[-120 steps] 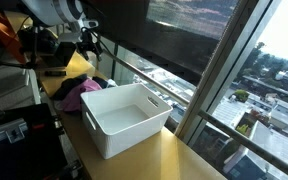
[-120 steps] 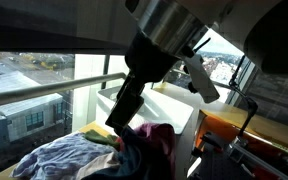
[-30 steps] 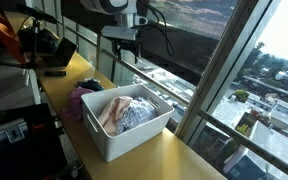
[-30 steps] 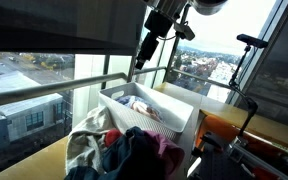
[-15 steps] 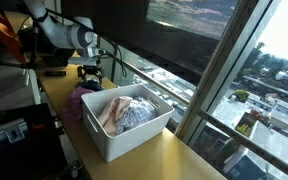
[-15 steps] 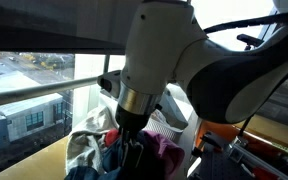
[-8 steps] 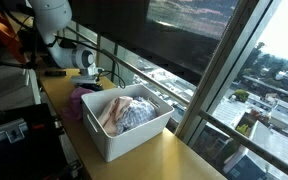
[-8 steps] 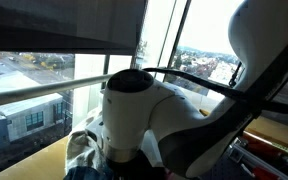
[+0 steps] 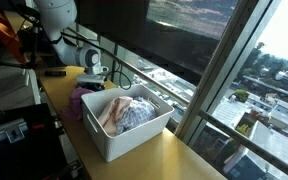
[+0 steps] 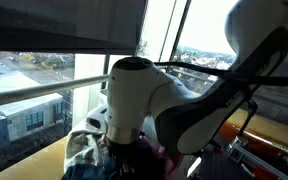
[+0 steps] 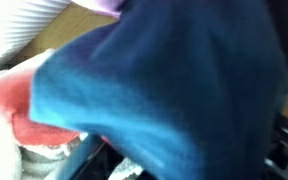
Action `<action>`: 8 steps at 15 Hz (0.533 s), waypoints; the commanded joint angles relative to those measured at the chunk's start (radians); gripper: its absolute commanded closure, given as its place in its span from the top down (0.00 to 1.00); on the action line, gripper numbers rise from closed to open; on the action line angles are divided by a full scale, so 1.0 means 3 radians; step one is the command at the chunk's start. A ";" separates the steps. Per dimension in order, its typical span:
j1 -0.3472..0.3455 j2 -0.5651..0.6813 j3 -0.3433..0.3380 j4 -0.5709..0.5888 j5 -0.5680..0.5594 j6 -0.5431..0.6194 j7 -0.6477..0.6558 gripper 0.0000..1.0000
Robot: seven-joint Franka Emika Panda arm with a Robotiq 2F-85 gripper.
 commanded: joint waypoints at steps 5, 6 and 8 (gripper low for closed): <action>-0.1036 -0.1220 0.0735 -0.0872 0.1004 -0.0354 -0.1752 0.00; -0.1075 -0.1329 0.0732 -0.0901 0.1136 -0.0436 -0.1900 0.03; -0.1114 -0.1539 0.0676 -0.0921 0.1368 -0.0611 -0.2161 0.04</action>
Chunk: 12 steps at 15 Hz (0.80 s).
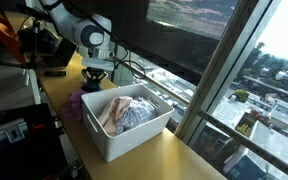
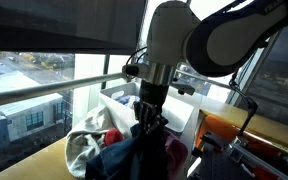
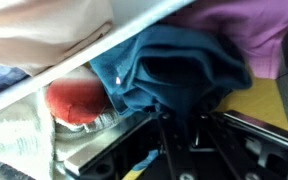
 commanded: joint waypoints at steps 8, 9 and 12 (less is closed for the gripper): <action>-0.0150 -0.1093 -0.0466 0.0227 0.1041 -0.0845 -0.1021 0.04; -0.0155 -0.1149 -0.0565 0.0330 0.1102 -0.0907 -0.1066 0.04; -0.0194 -0.1142 -0.0869 0.0692 0.1131 -0.0990 -0.1110 0.04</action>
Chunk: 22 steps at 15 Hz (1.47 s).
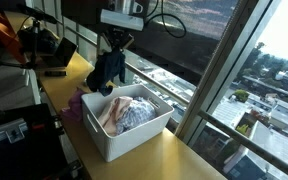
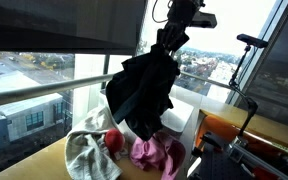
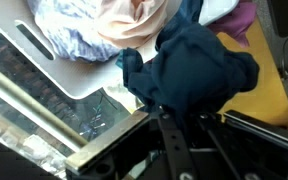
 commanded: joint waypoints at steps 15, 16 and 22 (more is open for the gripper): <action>-0.0027 0.0791 -0.0412 0.0344 -0.0442 0.0238 0.0429 0.69; -0.0036 0.0789 -0.0402 0.0350 -0.0430 0.0226 0.0426 0.76; 0.0130 0.0604 -0.0263 -0.0041 -0.0574 0.0451 0.0469 1.00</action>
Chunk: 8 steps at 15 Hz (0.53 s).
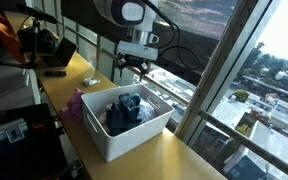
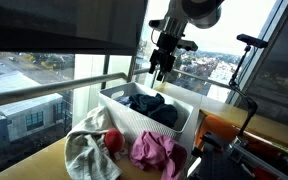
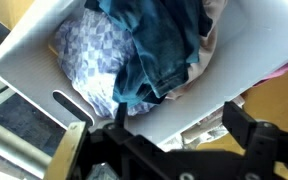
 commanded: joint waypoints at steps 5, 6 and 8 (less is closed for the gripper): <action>0.0357 -0.0052 0.0183 -0.0699 -0.0606 0.0573 0.0305 1.00; 0.0385 -0.0039 0.0192 -0.0760 -0.0682 0.0624 0.0335 1.00; 0.0421 -0.0019 0.0201 -0.0856 -0.0824 0.0705 0.0396 1.00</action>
